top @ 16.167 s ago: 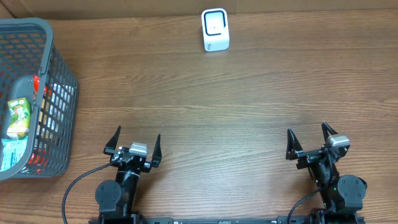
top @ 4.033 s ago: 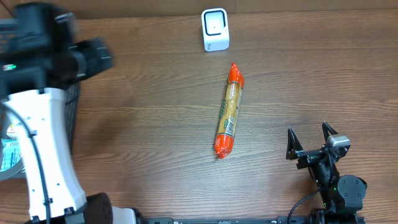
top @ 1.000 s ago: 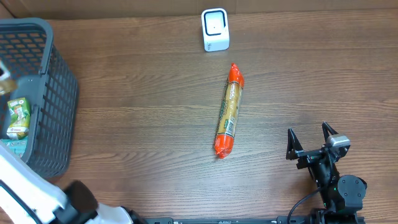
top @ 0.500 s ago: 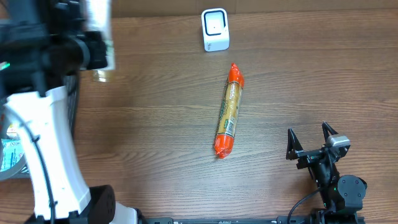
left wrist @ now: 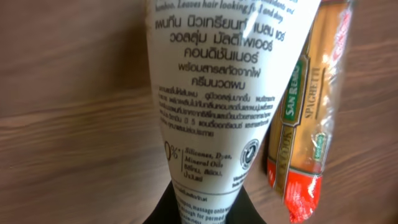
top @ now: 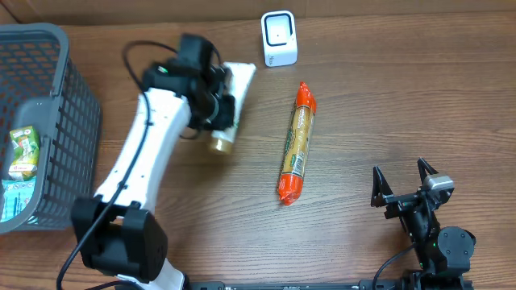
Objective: Scan the item barcode
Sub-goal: 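Carry the white Pantene tube out and set it left of the spaghetti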
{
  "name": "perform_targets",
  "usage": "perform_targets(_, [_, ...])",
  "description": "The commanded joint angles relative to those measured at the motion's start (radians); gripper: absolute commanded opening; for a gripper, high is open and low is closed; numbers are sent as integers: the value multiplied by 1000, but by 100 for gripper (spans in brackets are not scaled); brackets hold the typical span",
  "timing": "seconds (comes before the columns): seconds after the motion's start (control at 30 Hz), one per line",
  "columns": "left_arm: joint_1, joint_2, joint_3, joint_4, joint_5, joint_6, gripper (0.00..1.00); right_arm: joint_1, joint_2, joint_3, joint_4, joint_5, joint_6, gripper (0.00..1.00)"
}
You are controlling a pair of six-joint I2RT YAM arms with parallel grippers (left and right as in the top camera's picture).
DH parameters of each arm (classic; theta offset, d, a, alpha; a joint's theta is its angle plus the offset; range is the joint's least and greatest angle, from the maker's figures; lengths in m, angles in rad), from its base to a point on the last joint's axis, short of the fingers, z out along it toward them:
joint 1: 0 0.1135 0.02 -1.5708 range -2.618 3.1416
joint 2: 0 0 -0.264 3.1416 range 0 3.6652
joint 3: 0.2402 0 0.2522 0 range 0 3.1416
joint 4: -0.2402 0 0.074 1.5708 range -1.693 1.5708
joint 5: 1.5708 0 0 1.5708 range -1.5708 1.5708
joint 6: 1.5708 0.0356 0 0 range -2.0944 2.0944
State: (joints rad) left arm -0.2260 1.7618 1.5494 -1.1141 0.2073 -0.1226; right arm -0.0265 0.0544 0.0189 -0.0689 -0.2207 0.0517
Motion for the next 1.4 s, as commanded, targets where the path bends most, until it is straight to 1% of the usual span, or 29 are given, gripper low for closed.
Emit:
perform_targets(0.0, [-42, -21, -131, 117, 49, -35, 4, -1, -8, -11, 6, 7, -2, 100])
perform_targets(0.13, [-71, -21, -261, 249, 48, -35, 4, -1, -8, -11, 6, 7, -2, 100])
perform_targets(0.37, [-76, -21, -417, 434, 30, -44, 4, -1, -8, -11, 6, 7, -2, 100])
perform_targets(0.53, [-76, -21, -480, 492, 52, -62, 4, -1, -8, -11, 6, 7, -2, 100])
perform_targets(0.57, [-77, -21, -484, 495, 56, -63, 6, -1, -8, -11, 6, 7, -2, 100])
perform_targets(0.7, [-79, -21, -484, 496, 57, -81, 47, -1, -8, -11, 6, 7, -2, 100])
perform_targets(0.73, [-79, -21, -484, 496, 62, -85, 52, -1, -8, -11, 6, 7, -2, 100])
perform_targets(0.83, [-79, -21, -469, 486, 90, -82, 56, -1, -8, -11, 6, 7, -2, 100])
perform_targets(0.9, [-78, -23, -433, 458, 90, -79, 58, -1, -8, -11, 6, 7, -2, 100])
perform_targets(1.0, [-72, -24, -331, 379, 90, -67, 61, -1, -8, -11, 6, 7, -2, 100])
perform_targets(1.17, [-44, -24, -51, 149, 66, -2, 63, -1, -8, -11, 6, 7, -2, 100])
perform_targets(1.27, [-7, -24, 140, 6, 23, 10, 66, -1, -8, -11, 6, 7, -2, 100])
perform_targets(1.37, [50, -24, 339, -122, 16, 20, 67, -1, -8, -11, 6, 7, -2, 100])
